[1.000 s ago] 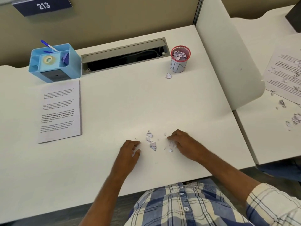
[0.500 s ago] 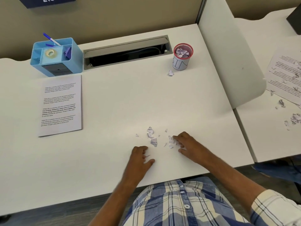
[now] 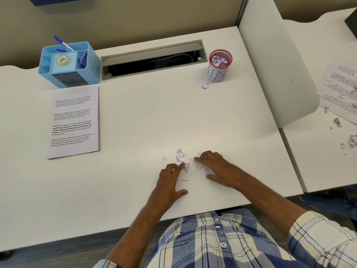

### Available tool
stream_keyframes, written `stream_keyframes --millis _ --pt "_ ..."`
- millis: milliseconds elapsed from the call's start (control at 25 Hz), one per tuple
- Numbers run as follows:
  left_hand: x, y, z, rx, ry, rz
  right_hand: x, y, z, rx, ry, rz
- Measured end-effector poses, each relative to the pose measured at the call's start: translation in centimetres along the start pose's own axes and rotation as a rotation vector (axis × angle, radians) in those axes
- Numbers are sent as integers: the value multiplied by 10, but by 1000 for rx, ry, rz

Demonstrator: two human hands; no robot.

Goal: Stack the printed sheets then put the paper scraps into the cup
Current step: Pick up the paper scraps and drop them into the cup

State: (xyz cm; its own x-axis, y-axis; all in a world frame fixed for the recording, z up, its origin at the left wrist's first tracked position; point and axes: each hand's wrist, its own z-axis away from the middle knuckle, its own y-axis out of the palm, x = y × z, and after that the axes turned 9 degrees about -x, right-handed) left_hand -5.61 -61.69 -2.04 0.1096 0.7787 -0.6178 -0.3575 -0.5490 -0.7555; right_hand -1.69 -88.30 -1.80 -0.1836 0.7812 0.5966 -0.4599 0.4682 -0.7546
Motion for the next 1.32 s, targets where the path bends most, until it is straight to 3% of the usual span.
stream_keyframes --millis 240,520,720,880,1040,1320 --pt "-10 13 -17 -51 42 50 7 18 0 -132 -250 192" --pt "-2 25 -30 -132 55 42 4 21 -5 -199 -331 315" --pt "0 25 -35 -150 18 46 -4 20 -19 -135 -323 226" --pt "-12 4 -42 -263 -97 250 -9 -3 -25 -165 -51 -71" --pt "-23 -25 -59 -346 -274 492 -16 -37 -21 -313 238 -424" --pt "-56 -68 -132 -338 -281 609 -38 -107 -51 -511 383 -591"
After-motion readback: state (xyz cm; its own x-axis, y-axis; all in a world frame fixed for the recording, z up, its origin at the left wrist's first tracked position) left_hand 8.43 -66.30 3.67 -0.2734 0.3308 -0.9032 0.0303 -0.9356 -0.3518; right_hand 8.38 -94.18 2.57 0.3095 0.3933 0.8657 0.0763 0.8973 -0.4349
